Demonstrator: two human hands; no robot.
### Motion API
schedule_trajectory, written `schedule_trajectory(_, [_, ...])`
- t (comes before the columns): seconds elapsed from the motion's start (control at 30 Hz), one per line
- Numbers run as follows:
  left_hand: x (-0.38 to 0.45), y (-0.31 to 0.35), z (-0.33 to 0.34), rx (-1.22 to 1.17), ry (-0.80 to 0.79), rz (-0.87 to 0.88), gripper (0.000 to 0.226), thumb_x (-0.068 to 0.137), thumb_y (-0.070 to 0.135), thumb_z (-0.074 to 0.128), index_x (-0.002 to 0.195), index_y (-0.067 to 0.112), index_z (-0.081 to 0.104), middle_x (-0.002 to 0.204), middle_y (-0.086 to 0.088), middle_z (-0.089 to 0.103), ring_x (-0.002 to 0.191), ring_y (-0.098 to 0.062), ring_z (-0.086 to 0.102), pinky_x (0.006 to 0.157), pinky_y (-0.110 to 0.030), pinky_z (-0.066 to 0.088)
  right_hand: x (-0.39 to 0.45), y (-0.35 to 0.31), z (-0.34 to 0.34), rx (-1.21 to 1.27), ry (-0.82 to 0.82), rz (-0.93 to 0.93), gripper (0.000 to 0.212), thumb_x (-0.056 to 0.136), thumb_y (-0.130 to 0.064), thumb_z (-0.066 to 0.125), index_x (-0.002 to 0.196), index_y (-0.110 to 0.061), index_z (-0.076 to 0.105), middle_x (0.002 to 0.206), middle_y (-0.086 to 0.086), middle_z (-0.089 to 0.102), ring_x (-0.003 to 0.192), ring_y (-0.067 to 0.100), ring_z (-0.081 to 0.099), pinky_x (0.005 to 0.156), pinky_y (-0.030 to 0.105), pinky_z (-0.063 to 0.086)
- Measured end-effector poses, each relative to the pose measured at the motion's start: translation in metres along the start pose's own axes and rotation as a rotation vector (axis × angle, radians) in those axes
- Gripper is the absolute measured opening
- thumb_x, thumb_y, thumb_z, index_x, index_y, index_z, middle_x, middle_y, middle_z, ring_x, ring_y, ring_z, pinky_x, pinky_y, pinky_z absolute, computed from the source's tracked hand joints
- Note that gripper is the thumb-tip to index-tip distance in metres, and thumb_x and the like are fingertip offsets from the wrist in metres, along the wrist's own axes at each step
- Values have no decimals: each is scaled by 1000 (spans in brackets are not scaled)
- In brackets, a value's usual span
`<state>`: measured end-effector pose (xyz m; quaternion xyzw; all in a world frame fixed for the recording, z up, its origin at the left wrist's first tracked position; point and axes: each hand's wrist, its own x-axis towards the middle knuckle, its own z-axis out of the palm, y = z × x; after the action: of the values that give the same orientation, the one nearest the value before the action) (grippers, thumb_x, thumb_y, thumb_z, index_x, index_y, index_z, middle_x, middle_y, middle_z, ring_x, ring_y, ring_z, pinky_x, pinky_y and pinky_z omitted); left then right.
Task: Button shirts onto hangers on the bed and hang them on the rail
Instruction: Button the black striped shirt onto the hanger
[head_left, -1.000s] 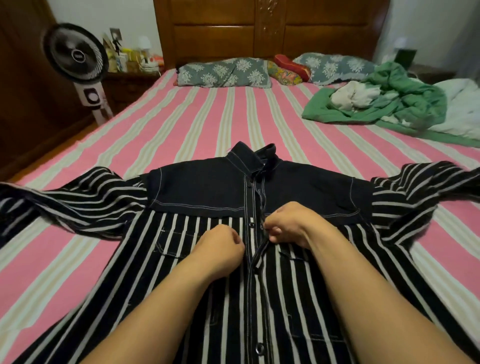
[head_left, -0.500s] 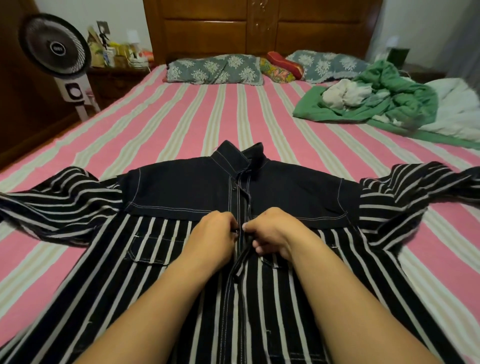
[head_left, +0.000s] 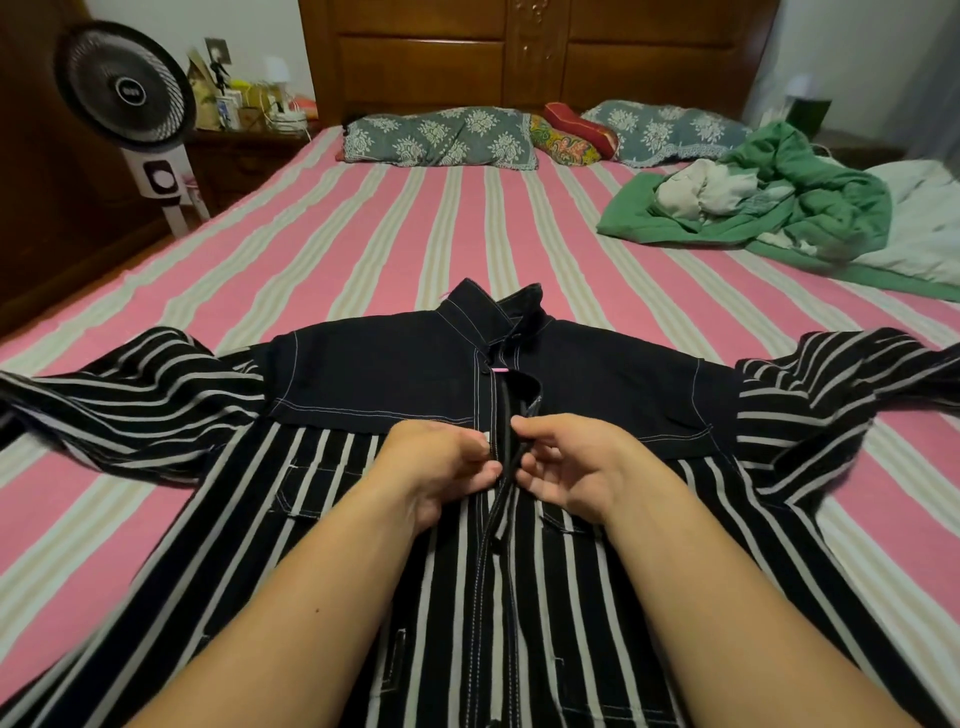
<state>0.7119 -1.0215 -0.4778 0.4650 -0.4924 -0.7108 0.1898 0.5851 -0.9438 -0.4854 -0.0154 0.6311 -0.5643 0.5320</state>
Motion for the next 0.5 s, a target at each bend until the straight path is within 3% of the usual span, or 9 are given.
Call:
schedule_trajectory(0.13, [1, -6, 6, 127, 22, 53, 15, 90, -10, 62, 85, 2, 70, 70, -14, 66, 54, -18, 63, 46, -22, 53, -6, 3, 5, 26, 59, -94, 18, 90, -7, 71, 74, -11, 64, 52, -2, 64, 62, 12, 59, 67, 25, 53])
schedule_trajectory(0.27, [4, -8, 5, 177, 27, 86, 16, 89, -8, 64, 84, 3, 73, 79, -17, 71, 63, -22, 64, 52, -23, 52, 0, 18, 16, -87, 127, -221, 7, 89, -1, 69, 87, -5, 74, 92, 10, 77, 79, 19, 72, 65, 26, 55])
schedule_trajectory(0.5, [4, -5, -1, 231, -13, 135, 17, 92, -6, 63, 85, 3, 74, 74, -15, 68, 61, -17, 59, 57, -25, 49, 6, 20, 13, -189, 167, -295, 2, 86, -8, 74, 87, -7, 76, 92, 11, 77, 85, 22, 75, 74, 31, 61])
